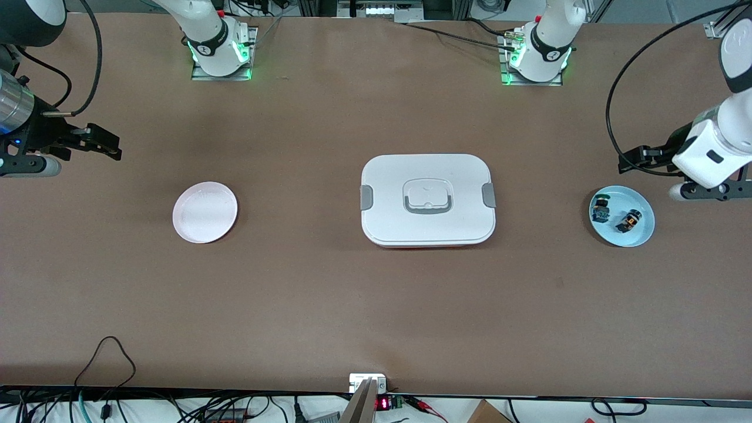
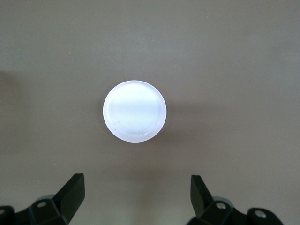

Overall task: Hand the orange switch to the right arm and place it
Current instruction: 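Move the left gripper over the light-blue plate, then lower the left gripper and grasp the orange switch on the plate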

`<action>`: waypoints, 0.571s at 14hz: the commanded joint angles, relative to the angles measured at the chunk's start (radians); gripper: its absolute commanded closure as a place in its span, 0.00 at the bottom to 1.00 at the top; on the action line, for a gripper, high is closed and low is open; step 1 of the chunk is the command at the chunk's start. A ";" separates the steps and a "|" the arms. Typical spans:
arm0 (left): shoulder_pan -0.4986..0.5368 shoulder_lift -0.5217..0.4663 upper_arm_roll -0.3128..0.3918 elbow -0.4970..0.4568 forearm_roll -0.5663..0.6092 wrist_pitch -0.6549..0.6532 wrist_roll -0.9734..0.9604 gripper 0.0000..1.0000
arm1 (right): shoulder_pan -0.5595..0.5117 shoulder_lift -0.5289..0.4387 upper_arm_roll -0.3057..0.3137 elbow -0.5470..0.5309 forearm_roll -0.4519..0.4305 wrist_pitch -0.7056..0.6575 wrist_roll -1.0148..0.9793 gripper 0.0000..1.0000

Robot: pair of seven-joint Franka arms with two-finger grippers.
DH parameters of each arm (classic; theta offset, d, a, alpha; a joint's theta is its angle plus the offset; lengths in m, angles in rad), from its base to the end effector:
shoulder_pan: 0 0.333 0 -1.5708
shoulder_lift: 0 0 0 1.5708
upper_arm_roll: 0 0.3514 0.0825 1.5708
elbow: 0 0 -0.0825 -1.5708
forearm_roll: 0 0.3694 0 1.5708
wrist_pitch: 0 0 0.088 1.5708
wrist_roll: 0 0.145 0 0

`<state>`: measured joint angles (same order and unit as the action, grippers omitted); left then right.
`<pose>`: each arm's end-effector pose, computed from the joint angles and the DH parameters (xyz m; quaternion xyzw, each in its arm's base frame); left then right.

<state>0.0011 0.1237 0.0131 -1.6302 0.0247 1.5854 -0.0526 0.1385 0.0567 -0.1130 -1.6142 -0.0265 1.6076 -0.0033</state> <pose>0.5658 0.0112 0.5277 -0.9959 -0.0321 0.0839 0.0147 0.5565 0.0121 0.5743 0.9993 0.0153 -0.0313 0.0168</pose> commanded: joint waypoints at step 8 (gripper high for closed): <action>0.126 0.103 0.002 0.027 -0.020 -0.004 -0.226 0.00 | 0.004 -0.015 -0.001 0.002 0.014 -0.015 -0.001 0.00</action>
<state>0.0941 0.1864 0.0164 -1.6228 0.0247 1.5855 -0.2106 0.1393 0.0566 -0.1129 -1.6142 -0.0264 1.6076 -0.0033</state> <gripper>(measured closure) 0.000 0.000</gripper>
